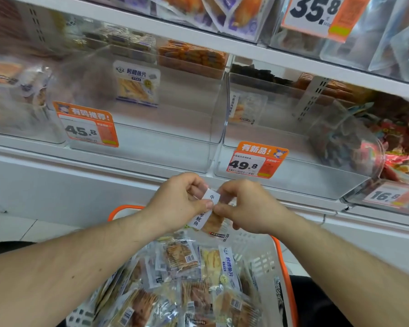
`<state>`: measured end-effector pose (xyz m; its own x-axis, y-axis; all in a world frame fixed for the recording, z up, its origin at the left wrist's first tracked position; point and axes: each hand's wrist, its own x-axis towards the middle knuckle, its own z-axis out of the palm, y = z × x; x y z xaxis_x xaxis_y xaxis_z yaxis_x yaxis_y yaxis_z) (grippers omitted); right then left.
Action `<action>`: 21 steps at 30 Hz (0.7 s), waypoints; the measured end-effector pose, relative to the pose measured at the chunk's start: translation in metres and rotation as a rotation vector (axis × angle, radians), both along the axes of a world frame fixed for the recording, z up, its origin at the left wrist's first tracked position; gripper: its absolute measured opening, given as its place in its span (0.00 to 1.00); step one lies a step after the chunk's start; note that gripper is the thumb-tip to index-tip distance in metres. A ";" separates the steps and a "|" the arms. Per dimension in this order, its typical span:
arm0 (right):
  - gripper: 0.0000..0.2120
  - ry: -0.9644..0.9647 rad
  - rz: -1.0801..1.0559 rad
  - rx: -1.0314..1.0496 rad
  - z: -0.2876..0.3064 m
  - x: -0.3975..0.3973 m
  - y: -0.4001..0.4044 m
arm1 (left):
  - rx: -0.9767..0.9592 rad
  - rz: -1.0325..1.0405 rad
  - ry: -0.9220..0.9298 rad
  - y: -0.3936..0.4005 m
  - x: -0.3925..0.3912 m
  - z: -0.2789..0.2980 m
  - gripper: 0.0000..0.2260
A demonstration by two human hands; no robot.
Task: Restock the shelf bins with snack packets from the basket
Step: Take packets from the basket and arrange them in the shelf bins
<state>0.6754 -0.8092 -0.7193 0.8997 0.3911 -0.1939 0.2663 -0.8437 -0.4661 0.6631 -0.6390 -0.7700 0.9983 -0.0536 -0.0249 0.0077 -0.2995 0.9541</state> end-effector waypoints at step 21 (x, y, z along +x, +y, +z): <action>0.12 -0.292 -0.299 0.057 0.084 0.019 -0.022 | 0.313 -0.067 -0.290 0.001 0.028 0.065 0.07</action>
